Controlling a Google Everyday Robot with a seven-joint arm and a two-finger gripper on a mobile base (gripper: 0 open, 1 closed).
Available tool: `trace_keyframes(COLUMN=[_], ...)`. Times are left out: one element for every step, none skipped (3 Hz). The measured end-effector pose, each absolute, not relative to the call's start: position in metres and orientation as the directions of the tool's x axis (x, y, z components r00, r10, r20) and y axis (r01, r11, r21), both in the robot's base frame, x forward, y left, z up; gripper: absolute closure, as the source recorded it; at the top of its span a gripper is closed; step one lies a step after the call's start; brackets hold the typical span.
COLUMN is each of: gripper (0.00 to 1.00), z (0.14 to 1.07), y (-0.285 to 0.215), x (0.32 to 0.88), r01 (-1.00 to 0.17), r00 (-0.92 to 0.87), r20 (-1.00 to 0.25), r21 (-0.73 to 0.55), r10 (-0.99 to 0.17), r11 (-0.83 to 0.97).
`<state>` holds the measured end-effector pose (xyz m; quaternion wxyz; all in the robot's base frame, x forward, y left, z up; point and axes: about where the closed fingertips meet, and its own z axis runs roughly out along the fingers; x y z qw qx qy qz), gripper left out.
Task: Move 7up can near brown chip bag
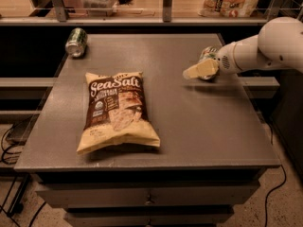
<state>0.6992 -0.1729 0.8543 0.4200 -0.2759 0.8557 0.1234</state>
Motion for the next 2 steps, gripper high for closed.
trace_keyframes(gripper=[0.17, 0.41], z=[0.8448, 0.8439], y=[-0.1722, -0.1694], x=[0.7057, 0.7099], r01=[-0.547, -0.533], r00=[-0.516, -0.521], r20=[-0.788, -0.788], r21=[0.002, 0.0], r10=[-0.335, -0.328], r11=[0.837, 0.846])
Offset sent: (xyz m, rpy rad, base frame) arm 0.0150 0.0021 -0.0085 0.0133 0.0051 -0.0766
